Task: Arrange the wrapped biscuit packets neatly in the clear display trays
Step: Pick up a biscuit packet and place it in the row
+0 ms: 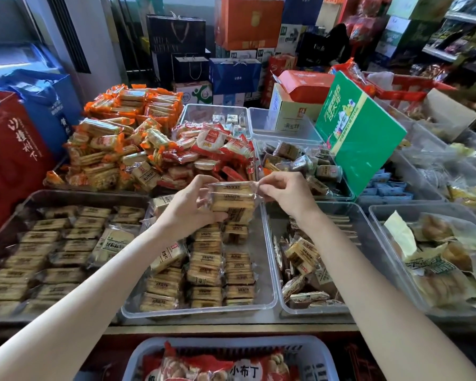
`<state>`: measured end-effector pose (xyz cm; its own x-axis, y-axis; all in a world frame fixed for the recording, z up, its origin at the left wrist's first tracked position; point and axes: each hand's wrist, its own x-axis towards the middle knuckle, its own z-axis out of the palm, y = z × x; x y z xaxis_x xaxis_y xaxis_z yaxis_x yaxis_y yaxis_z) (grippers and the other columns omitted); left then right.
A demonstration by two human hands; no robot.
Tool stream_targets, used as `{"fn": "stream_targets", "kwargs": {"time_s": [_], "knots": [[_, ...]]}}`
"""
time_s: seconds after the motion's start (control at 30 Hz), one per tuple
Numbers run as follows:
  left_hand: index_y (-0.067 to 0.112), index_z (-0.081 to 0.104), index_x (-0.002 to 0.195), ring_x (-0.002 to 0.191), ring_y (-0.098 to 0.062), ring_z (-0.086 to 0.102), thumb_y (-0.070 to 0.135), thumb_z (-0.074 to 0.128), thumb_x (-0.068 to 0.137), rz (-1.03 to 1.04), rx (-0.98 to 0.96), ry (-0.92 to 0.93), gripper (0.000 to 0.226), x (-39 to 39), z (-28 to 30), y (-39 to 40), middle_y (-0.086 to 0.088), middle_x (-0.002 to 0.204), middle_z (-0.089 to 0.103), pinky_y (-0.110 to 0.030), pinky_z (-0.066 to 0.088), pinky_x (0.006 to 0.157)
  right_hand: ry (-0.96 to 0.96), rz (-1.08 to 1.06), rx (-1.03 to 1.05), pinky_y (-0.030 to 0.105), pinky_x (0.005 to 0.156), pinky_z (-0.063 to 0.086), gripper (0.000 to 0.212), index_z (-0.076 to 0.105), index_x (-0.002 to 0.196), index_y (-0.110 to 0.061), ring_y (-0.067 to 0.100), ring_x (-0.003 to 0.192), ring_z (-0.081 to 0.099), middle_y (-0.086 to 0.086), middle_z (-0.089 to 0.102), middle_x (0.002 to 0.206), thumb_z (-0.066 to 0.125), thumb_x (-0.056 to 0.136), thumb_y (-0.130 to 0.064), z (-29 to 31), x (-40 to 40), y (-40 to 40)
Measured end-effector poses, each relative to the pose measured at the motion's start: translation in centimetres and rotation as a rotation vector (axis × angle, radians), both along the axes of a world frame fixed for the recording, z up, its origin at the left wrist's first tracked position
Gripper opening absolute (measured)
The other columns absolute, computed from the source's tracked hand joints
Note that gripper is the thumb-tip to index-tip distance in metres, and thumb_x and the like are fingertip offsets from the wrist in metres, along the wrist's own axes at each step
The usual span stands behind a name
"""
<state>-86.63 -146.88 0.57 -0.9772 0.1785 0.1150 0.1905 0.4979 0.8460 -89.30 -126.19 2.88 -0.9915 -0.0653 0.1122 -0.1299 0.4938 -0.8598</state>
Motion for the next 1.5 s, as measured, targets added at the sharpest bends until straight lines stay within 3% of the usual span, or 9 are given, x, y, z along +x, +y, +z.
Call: {"fn": "stream_targets", "kwargs": {"time_s": [0.13, 0.3, 0.6, 0.67, 0.83, 0.93, 1.07, 1.33, 1.5], "knots": [[0.012, 0.05, 0.121, 0.099, -0.016, 0.064, 0.027, 0.082, 0.066, -0.138, 0.365, -0.275, 0.066, -0.5, -0.9, -0.9, -0.006, 0.11, 0.067, -0.024, 0.052, 0.076, -0.123, 0.05, -0.244, 0.023, 0.072, 0.057, 0.022, 0.061, 0.079, -0.013, 0.009, 0.072, 0.064, 0.002, 0.064, 0.078, 0.054, 0.091, 0.004, -0.8, -0.6, 0.3], [0.011, 0.054, 0.124, 0.109, -0.023, 0.063, 0.043, 0.089, 0.054, -0.263, 0.609, -0.545, 0.084, -1.1, -2.9, -2.3, -0.013, 0.118, 0.065, -0.027, 0.053, 0.082, -0.222, 0.191, -0.244, 0.019, 0.067, 0.055, 0.02, 0.062, 0.083, -0.013, 0.002, 0.066, 0.063, 0.001, 0.065, 0.081, 0.052, 0.094, 0.0, -1.7, -0.8, 0.8], [0.018, 0.059, 0.115, 0.102, -0.018, 0.066, 0.045, 0.092, 0.041, -0.245, 0.576, -0.57, 0.086, -1.9, -3.4, -2.0, -0.007, 0.109, 0.07, -0.031, 0.056, 0.084, -0.258, 0.179, -0.299, 0.023, 0.07, 0.056, 0.01, 0.063, 0.088, -0.011, 0.006, 0.067, 0.065, 0.0, 0.067, 0.078, 0.056, 0.093, -0.005, -2.8, -1.1, 1.3], [0.02, 0.059, 0.114, 0.102, -0.019, 0.066, 0.042, 0.092, 0.044, -0.231, 0.491, -0.564, 0.08, -2.1, -3.5, -1.9, -0.006, 0.107, 0.07, -0.034, 0.054, 0.088, -0.296, 0.211, -0.223, 0.027, 0.078, 0.056, 0.013, 0.062, 0.103, -0.015, 0.007, 0.078, 0.066, -0.002, 0.067, 0.093, 0.061, 0.091, -0.02, -2.6, -1.2, 1.2], [0.025, 0.056, 0.112, 0.099, -0.01, 0.061, 0.01, 0.079, 0.072, -0.21, -0.091, -0.323, 0.048, -2.9, -3.5, 0.0, 0.008, 0.111, 0.061, -0.018, 0.05, 0.08, -0.275, 0.479, 0.5, 0.024, 0.096, 0.038, 0.074, 0.042, 0.14, -0.022, 0.013, 0.122, 0.048, -0.003, 0.048, 0.139, 0.076, 0.076, -0.038, -2.9, -1.6, -1.0], [0.034, 0.054, 0.109, 0.097, -0.005, 0.059, 0.013, 0.081, 0.069, -0.155, -0.164, -0.241, 0.053, -3.3, -4.4, 0.8, 0.011, 0.109, 0.06, -0.02, 0.048, 0.083, -0.271, 0.515, 0.578, 0.026, 0.092, 0.045, 0.064, 0.046, 0.134, -0.014, 0.017, 0.11, 0.055, 0.004, 0.057, 0.124, 0.075, 0.078, -0.025, -4.3, -2.0, -2.4], [0.015, 0.055, 0.121, 0.098, -0.009, 0.059, 0.012, 0.069, 0.083, 0.002, -0.183, -0.164, 0.041, -3.3, -6.5, 0.2, 0.002, 0.111, 0.063, -0.016, 0.046, 0.084, -0.203, 0.346, 0.687, 0.035, 0.085, 0.048, 0.053, 0.046, 0.121, -0.011, 0.021, 0.1, 0.054, 0.002, 0.052, 0.11, 0.074, 0.076, -0.019, -6.4, -3.2, -1.0], [0.006, 0.03, 0.145, 0.14, -0.022, 0.03, 0.021, 0.04, 0.098, -0.31, -0.963, -0.09, 0.05, -2.8, -12.1, -0.1, -0.011, 0.151, 0.032, -0.03, 0.02, 0.115, -0.081, 0.577, 1.109, 0.033, 0.078, 0.037, 0.037, 0.047, 0.106, -0.011, 0.025, 0.097, 0.056, 0.004, 0.055, 0.103, 0.067, 0.08, -0.027, -11.9, -5.4, -2.2], [0.001, 0.018, 0.147, 0.142, -0.024, 0.024, 0.022, 0.027, 0.101, -0.354, -1.248, -0.056, 0.051, -2.9, -13.7, 0.4, -0.018, 0.155, 0.019, -0.034, 0.015, 0.117, -0.243, 0.615, 1.136, 0.033, 0.069, 0.046, 0.026, 0.048, 0.098, -0.008, 0.027, 0.088, 0.059, 0.009, 0.057, 0.101, 0.066, 0.084, -0.021, -14.3, -7.9, -3.4]]}}
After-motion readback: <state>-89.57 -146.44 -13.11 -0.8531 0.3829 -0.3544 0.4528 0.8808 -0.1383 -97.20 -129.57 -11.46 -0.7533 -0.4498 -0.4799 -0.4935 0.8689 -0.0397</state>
